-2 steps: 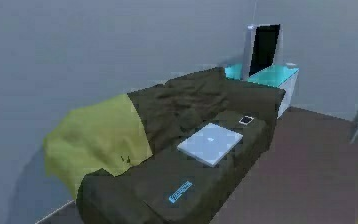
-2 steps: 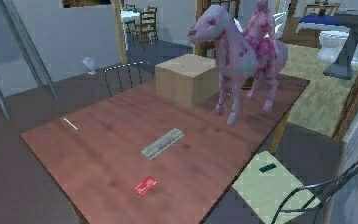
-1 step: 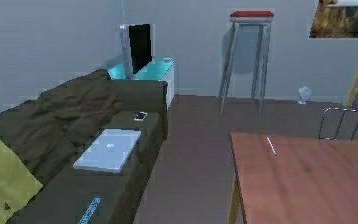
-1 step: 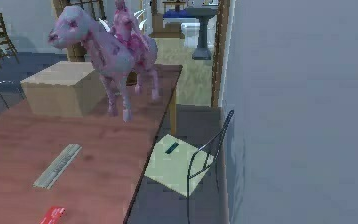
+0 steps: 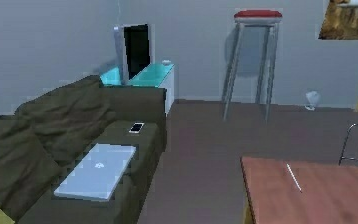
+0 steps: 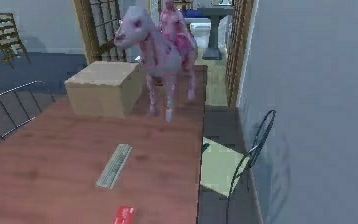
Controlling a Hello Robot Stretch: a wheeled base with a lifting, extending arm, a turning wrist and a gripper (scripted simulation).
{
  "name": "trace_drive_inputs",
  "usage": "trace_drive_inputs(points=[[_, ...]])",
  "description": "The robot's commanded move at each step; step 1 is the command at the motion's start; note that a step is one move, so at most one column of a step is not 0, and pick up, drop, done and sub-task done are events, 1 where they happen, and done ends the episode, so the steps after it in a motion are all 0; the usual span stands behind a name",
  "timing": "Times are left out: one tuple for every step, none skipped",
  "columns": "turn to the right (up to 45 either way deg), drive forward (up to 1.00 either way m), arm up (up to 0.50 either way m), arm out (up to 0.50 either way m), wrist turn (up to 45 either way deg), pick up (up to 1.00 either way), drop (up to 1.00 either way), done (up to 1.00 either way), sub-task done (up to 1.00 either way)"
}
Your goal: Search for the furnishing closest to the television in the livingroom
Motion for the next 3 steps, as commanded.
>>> trace_drive_inputs(points=[[3.0,0.00,0.00,0.00,0.0,0.00,0.00,0.00,0.00],[0.0,1.00,0.00,0.00,0.0,0.00,0.00,0.00,0.00],[0.0,0.50,0.00,0.00,0.0,0.00,0.00,0.00,0.00]])
